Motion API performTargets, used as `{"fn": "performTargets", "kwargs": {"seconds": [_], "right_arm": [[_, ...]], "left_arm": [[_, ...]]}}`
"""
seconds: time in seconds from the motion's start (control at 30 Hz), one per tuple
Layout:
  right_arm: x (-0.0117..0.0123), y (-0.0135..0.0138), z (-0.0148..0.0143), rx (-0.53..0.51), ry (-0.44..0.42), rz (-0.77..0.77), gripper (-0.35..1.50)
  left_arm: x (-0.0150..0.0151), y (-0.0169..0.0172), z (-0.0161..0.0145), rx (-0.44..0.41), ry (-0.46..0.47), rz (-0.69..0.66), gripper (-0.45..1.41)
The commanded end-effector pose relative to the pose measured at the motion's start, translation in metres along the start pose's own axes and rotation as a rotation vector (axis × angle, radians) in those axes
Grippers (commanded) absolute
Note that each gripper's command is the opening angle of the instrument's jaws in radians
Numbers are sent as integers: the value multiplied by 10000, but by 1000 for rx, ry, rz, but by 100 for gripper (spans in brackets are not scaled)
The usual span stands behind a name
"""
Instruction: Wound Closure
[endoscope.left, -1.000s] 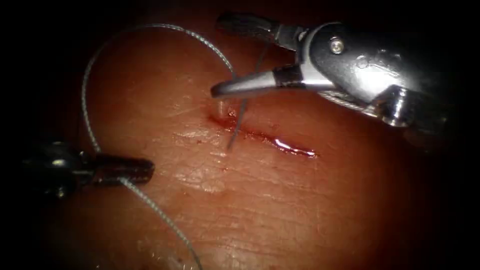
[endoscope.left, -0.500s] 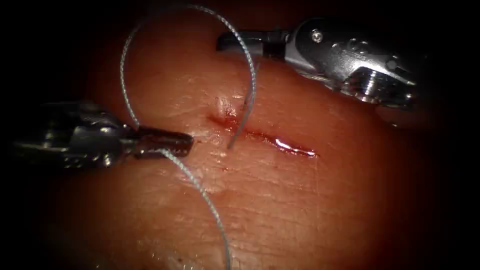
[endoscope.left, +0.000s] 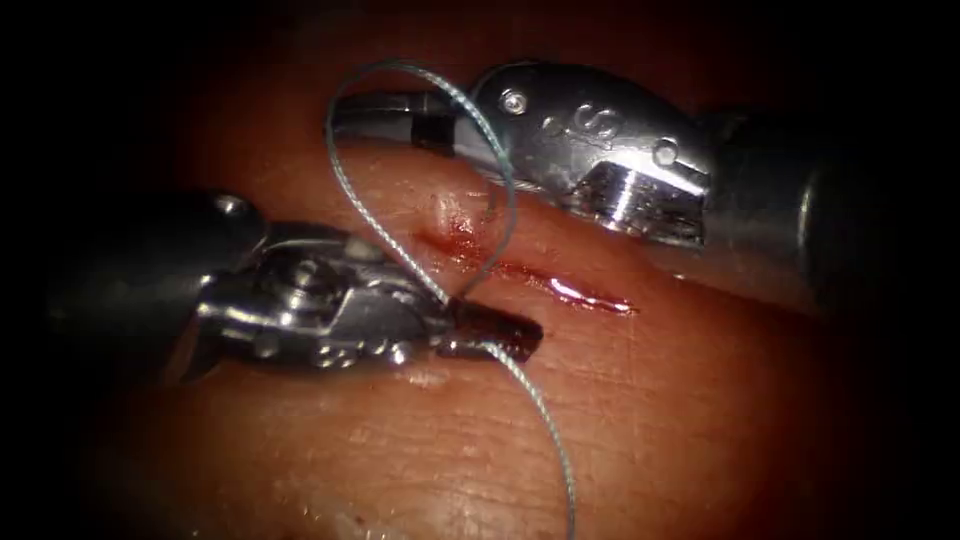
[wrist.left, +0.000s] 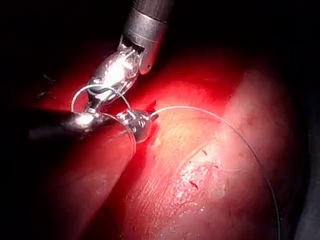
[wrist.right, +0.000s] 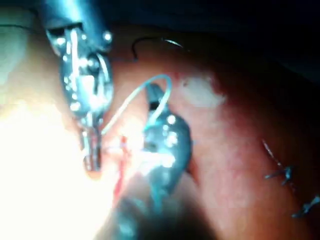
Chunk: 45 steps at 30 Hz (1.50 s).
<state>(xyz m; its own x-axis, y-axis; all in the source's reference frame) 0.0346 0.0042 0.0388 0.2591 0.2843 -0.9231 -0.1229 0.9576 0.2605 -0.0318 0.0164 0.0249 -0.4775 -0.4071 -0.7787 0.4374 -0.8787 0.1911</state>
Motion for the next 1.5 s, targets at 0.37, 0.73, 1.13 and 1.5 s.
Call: {"fn": "performTargets", "kwargs": {"seconds": [0.37, 0.73, 1.13, 1.5], "right_arm": [[4, -15, -14, 123, 16, 12, -35], [22, -14, 4, 89, 121, 180, -35], [18, -32, 24, 95, 197, 290, -35], [27, -20, -6, 150, 181, 301, -35]], "left_arm": [[-6, -7, -16, 12, -13, 11, -45], [-5, -7, -8, 16, -19, 10, -45], [2, -8, -11, 14, -16, 6, -45], [0, -5, -29, 17, -20, 9, -45]]}}
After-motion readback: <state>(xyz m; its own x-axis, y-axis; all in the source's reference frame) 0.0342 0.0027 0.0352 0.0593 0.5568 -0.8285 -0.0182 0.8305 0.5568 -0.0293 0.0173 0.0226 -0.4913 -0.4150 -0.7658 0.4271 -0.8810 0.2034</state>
